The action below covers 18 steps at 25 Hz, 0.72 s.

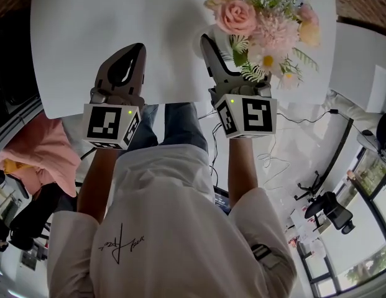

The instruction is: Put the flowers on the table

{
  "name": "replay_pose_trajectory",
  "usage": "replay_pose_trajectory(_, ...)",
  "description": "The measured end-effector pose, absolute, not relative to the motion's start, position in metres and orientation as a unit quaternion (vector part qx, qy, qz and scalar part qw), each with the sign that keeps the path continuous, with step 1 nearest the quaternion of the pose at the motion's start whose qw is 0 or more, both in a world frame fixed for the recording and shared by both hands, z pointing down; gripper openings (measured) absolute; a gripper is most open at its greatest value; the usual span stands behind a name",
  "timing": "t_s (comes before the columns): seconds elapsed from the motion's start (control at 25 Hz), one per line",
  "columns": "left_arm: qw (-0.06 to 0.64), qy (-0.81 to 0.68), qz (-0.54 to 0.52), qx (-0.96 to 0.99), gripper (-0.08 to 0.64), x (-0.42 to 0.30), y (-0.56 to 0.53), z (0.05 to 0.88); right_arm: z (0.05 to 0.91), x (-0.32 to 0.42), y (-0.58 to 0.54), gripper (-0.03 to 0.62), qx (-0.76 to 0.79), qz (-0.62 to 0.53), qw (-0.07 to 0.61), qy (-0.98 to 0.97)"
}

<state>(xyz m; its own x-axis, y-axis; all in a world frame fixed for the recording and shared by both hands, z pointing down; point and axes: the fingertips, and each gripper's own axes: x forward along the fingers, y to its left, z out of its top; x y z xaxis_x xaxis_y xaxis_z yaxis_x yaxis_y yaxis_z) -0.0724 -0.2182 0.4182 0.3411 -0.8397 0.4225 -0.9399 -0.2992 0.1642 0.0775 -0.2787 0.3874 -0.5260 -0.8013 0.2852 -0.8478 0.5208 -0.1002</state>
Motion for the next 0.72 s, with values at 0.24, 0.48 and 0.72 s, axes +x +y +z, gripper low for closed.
replay_pose_trajectory(0.24, 0.199, -0.569, 0.134, 0.786, 0.005, -0.076, -0.220, 0.425, 0.399, 0.081, -0.292, 0.391, 0.474, 0.114, 0.103, -0.867)
replay_pose_trajectory(0.48, 0.204, -0.581, 0.138, 0.776, 0.005, -0.082, -0.220, 0.430, 0.407, 0.079, -0.304, 0.391, 0.467, 0.105, 0.109, -0.871)
replay_pose_trajectory(0.72, 0.211, -0.594, 0.140, 0.764, 0.005, -0.090, -0.223, 0.436, 0.410, 0.074, -0.315, 0.391, 0.460, 0.098, 0.105, -0.876)
